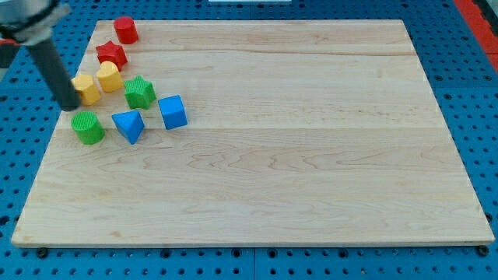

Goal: Push the green circle into blue cube

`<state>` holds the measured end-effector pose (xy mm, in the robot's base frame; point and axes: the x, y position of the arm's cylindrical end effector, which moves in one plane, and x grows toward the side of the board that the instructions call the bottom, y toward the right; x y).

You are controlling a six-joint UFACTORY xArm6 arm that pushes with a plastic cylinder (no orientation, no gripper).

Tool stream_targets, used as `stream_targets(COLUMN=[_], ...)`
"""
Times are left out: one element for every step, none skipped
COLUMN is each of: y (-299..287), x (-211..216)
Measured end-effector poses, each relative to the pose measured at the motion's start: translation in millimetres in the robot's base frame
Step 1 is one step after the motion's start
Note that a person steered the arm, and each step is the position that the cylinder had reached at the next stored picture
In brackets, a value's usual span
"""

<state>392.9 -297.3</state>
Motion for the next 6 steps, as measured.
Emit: stream_targets(y=[-5.1,0.6,65.3,146.7,137.2,86.8], x=[15.1,60.4,59.5,50.0,50.0,67.1])
